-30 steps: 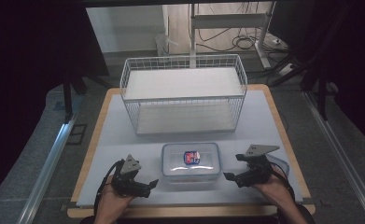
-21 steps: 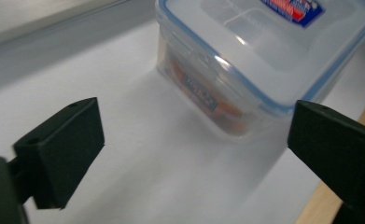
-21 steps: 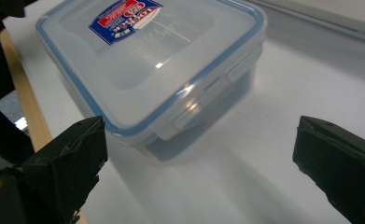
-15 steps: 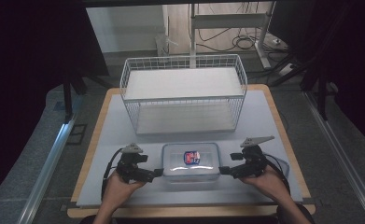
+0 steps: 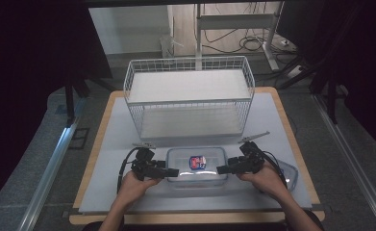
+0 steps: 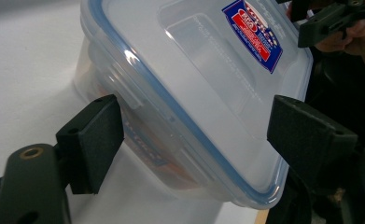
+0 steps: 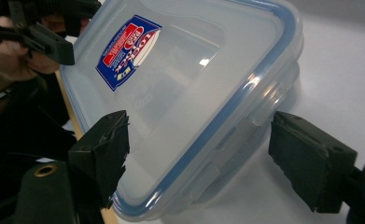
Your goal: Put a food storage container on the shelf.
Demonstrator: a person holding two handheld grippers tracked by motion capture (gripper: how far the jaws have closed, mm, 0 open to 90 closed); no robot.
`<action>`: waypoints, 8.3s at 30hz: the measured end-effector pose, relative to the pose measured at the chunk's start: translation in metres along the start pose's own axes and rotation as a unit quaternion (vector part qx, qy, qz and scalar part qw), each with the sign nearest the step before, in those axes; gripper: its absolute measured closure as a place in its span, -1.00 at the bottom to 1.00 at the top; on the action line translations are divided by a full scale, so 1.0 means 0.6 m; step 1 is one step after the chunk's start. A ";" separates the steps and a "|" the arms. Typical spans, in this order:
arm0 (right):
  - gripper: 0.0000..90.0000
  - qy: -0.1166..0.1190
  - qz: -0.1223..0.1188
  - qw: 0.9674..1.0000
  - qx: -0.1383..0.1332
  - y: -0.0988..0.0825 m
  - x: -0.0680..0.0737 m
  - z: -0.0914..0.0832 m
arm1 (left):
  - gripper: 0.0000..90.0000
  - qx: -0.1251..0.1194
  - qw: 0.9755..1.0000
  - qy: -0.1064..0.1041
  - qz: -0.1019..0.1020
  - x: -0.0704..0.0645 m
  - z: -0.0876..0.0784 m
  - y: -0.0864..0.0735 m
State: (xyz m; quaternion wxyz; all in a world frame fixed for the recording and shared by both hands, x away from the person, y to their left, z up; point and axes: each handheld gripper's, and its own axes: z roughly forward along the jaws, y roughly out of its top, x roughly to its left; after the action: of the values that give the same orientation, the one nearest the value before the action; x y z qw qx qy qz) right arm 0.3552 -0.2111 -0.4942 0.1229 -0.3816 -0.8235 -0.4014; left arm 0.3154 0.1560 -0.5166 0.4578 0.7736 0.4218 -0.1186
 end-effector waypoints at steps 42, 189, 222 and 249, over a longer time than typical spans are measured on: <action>0.14 0.034 0.032 0.998 -0.043 -0.037 0.021 -0.037 | 0.18 -0.079 0.997 -0.014 -0.014 -0.030 -0.041 -0.052; 0.88 -0.173 -0.071 0.959 -0.211 0.337 0.043 -0.150 | 0.93 -0.177 0.954 0.230 0.071 0.000 -0.173 0.349; 0.99 -0.233 -0.050 0.952 -0.190 0.348 0.031 -0.108 | 1.00 -0.185 0.955 0.226 0.054 -0.002 -0.147 0.326; 0.65 -0.183 -0.165 0.953 -0.176 0.171 0.087 -0.139 | 0.26 -0.142 0.949 0.242 0.145 -0.088 -0.159 0.153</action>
State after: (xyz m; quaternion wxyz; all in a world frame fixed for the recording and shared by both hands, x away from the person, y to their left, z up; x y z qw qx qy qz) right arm 0.3857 -0.2068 -0.3552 -0.1670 -0.3233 -0.7994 -0.4781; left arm 0.3336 0.1836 -0.3781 0.4593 0.7585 0.4162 0.2012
